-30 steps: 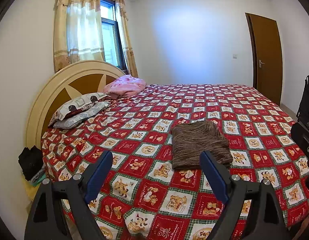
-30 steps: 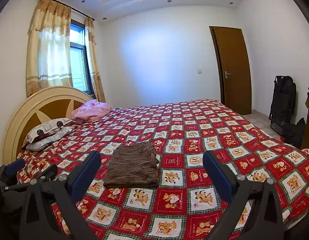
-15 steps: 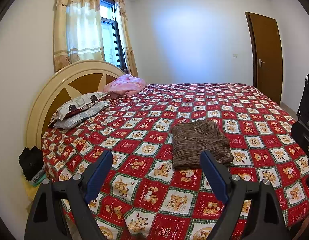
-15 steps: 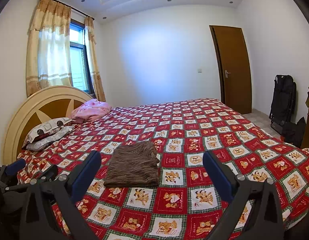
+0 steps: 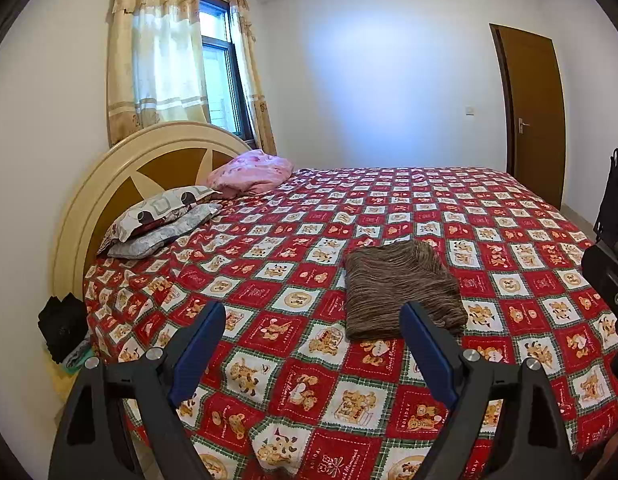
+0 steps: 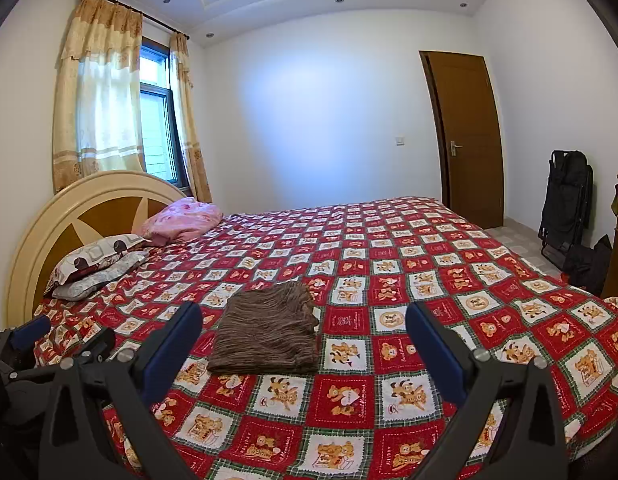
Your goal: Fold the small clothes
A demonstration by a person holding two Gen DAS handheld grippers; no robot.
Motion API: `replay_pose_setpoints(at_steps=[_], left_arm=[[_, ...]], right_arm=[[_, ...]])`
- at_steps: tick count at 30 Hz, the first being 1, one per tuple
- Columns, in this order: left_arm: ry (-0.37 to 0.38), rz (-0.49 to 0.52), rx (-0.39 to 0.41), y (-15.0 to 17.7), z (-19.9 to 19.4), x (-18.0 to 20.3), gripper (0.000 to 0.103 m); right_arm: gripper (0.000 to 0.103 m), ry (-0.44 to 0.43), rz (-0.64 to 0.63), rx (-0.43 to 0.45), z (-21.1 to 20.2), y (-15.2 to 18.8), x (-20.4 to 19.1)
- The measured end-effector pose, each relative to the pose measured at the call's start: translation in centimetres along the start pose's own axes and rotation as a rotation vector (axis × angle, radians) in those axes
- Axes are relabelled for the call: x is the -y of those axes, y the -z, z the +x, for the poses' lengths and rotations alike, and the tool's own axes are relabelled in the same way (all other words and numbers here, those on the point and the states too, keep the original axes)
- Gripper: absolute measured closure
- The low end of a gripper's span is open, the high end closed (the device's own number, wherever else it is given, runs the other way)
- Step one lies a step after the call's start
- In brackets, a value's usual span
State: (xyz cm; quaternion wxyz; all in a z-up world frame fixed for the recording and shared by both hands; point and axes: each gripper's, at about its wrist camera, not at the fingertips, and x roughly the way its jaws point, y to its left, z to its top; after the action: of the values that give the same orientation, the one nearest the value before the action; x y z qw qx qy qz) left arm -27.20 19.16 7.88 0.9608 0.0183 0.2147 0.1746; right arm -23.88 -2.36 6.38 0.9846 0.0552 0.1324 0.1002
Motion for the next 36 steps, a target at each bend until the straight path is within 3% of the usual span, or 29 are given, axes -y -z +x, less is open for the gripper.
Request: replay_pose_setpoints(at_steps=[13, 26, 36], left_arm=[[0.009, -0.014, -0.025, -0.1, 0.5, -0.2, 0.014], [0.103, -0.050, -0.084, 0.2, 1.8, -0.3, 0.014], [0.085, -0.015, -0.076, 0.1, 1.9, 0.1, 0.014]], right_arm=[[0.000, -0.001, 0.001, -0.001, 0.0, -0.1, 0.2], [0.000, 0.001, 0.008, -0.012, -0.1, 0.7, 0.7], [0.000, 0.002, 0.010, -0.022, 0.1, 1.0, 0.7]])
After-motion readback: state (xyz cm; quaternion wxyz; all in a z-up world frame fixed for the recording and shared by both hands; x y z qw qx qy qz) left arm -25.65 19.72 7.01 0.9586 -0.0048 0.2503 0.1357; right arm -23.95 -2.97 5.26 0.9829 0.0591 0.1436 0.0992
